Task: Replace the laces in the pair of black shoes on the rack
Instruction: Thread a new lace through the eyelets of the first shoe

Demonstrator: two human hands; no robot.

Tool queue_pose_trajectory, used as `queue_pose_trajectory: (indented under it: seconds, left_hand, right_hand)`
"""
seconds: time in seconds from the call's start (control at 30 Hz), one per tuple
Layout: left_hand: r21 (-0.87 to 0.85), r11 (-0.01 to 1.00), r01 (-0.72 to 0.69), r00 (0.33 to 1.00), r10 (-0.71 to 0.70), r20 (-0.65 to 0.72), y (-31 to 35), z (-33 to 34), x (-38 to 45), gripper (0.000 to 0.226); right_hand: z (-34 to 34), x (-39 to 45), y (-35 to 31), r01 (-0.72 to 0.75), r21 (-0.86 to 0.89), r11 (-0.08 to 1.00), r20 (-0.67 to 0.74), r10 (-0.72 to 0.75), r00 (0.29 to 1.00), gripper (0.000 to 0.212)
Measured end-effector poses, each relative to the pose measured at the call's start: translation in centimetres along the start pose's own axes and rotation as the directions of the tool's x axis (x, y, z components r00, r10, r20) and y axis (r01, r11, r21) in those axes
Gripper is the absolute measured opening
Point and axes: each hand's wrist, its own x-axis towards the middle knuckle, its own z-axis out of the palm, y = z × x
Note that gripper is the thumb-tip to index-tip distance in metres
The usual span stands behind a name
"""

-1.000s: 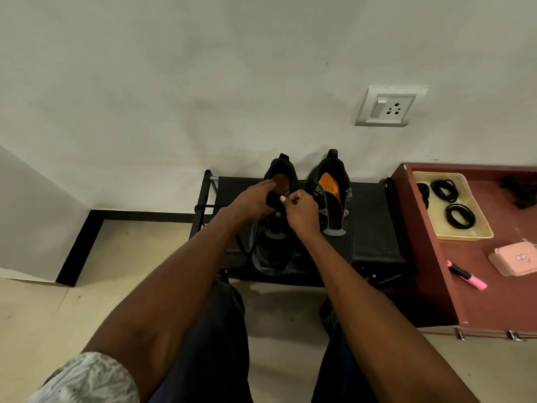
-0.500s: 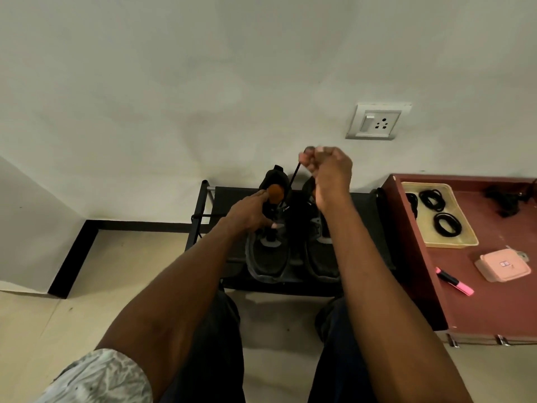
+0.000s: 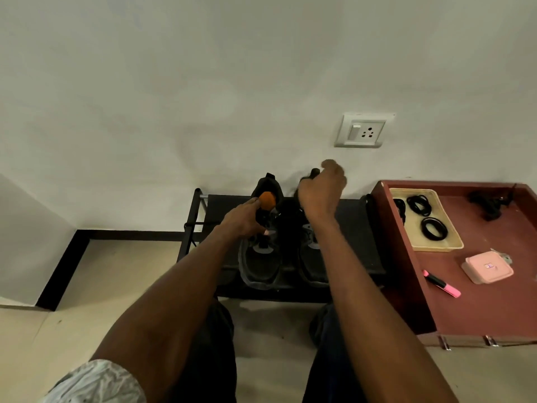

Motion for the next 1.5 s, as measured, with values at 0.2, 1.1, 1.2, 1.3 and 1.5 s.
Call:
queue_pose_trajectory:
  seconds: [0.2,1.1,1.2,1.3,1.5]
  left_hand:
    - [-0.001,1.000,-0.010,1.000,0.010,0.001,0.1,0.1,0.3,0.081]
    - [-0.025,0.999,0.041,0.999,-0.041,0.009,0.2,0.6,0.0,0.093]
    - [-0.022,1.000,0.006,1.000,-0.006,0.005,0.3,0.5,-0.2,0.095]
    - [-0.058,0.998,-0.025,0.999,0.023,-0.030,-0.1,0.4,-0.7,0.102]
    - [-0.312,0.950,0.023,0.972,-0.095,-0.217,-1.6,0.3,-2.6,0.053]
  right_hand:
    - [5.5,-2.3,5.5,0.283,-0.387,0.878,0.548,-0.028,0.836,0.033]
    - [-1.9,1.2,-6.1,0.449,-0.143,0.882,0.026,-0.450,0.893,0.030]
    - [-2.4,1.3,-5.0,0.418,-0.234,0.878,-0.008,-0.431,0.902,0.024]
    - [-4.0,1.7,-2.4,0.069,-0.514,0.855,-0.143,-0.165,0.976,0.032]
    - [-0.8,0.2,1.0,0.182,-0.361,0.915,0.204,-0.113,0.972,0.026]
